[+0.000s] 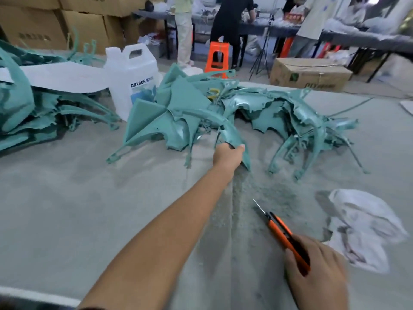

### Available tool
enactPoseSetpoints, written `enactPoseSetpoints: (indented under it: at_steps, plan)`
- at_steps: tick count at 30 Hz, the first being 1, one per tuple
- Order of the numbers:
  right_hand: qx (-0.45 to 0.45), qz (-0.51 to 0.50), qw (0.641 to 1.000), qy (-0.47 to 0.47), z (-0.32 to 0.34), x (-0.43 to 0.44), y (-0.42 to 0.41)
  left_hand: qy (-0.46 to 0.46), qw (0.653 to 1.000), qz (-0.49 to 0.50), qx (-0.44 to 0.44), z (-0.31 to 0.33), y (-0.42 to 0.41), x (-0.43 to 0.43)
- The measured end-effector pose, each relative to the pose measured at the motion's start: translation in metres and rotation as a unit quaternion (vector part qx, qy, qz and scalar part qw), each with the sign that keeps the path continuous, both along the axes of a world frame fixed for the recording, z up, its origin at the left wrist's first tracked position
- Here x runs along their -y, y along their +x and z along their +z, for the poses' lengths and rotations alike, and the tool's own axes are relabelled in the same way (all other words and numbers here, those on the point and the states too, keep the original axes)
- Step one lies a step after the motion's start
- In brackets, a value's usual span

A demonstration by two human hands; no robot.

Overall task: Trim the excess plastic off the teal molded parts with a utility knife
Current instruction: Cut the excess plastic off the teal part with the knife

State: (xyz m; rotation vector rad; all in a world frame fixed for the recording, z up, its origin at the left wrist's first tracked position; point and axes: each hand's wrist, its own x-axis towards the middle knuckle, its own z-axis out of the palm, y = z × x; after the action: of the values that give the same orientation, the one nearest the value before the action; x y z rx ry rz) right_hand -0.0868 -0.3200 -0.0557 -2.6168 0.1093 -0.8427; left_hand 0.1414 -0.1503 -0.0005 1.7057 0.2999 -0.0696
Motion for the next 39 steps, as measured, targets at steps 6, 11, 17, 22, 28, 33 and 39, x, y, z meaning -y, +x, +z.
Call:
enactPoseSetpoints:
  at_steps: [6, 11, 17, 22, 28, 33, 39]
  plan:
    - [0.005, -0.056, 0.998, -0.01, -0.009, 0.002, 0.001, 0.05, 0.99, 0.021, 0.129, 0.022, -0.027, -0.018]
    - [0.016, -0.068, 0.997, -0.009, -0.007, 0.0, -0.005, 0.074, 0.967, 0.009, 0.245, 0.038, -0.104, -0.088]
    - [-0.01, -0.043, 0.997, 0.062, 0.004, -0.005, -0.012, 0.156, 0.973, -0.001, 0.168, 0.014, -0.165, -0.169]
    - [-0.018, -0.024, 0.995, 0.091, 0.01, -0.01, -0.019, 0.232, 0.968, 0.036, 0.094, -0.011, -0.18, -0.197]
    - [-0.021, -0.029, 0.995, 0.094, 0.006, -0.009, -0.022, 0.315, 0.946, -0.044, -0.057, -0.019, -0.199, -0.206]
    - [-0.015, -0.036, 0.994, 0.105, -0.001, -0.004, -0.021, 0.236, 0.971, -0.037, 0.005, 0.006, -0.203, -0.201]
    - [-0.002, -0.04, 0.987, 0.158, -0.003, -0.003, -0.026, 0.173, 0.964, 0.038, 0.198, 0.026, -0.22, -0.167]
